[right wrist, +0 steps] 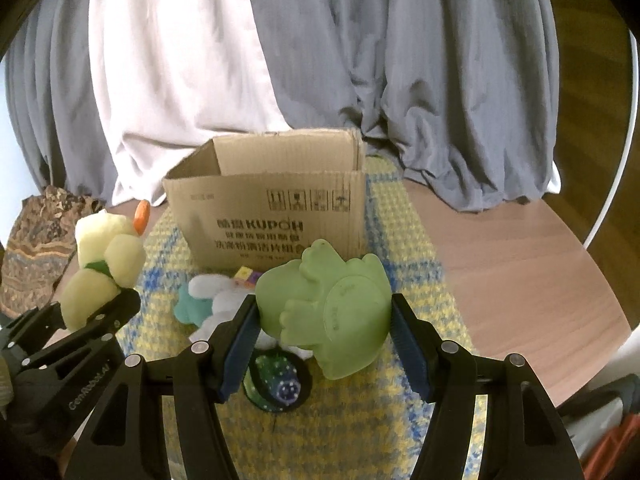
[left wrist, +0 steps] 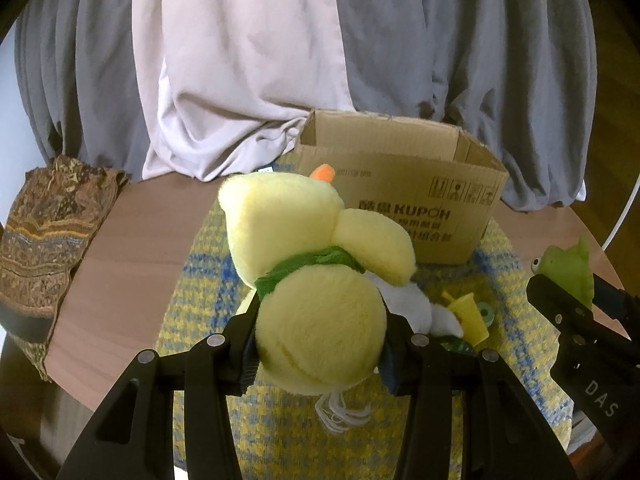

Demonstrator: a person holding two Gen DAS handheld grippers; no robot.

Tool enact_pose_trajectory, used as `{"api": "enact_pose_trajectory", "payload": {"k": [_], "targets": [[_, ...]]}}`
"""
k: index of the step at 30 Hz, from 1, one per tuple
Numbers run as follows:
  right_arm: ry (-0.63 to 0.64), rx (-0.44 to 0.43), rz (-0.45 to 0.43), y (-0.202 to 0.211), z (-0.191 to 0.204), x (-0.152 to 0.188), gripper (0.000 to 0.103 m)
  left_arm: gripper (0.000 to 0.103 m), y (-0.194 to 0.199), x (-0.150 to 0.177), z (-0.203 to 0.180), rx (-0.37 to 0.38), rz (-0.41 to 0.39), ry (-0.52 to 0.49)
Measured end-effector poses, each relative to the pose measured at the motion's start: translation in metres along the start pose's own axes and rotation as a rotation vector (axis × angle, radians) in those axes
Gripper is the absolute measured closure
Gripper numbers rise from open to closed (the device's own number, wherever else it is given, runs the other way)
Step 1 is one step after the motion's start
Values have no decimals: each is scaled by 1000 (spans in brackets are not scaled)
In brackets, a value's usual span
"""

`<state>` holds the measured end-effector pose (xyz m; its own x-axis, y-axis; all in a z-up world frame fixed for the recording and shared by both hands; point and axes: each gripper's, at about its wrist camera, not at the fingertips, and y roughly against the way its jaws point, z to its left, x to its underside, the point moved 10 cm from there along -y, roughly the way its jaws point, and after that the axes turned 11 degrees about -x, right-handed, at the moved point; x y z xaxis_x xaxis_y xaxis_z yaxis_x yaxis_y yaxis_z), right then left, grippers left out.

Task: Organize objects
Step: 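Carry the duck and frog up over the cardboard box with both tools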

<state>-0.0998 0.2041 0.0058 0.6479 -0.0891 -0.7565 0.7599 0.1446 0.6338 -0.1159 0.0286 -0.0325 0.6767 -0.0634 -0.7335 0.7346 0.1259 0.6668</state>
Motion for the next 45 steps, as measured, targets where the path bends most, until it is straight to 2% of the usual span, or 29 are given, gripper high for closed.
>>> {"api": "enact_pose_trajectory", "payload": {"k": [19,34,45], "targets": [[37,4,-77,0,11,-60,39,56,1,-66,-3,20,-91,-11],[62,10,-96,-13,15,-114,39,56,-18,-118,-15,47,-119,-45],[53,16,-61,-35,10,-143,39,56,-40,-145,-26,80,-96,-63]]}}
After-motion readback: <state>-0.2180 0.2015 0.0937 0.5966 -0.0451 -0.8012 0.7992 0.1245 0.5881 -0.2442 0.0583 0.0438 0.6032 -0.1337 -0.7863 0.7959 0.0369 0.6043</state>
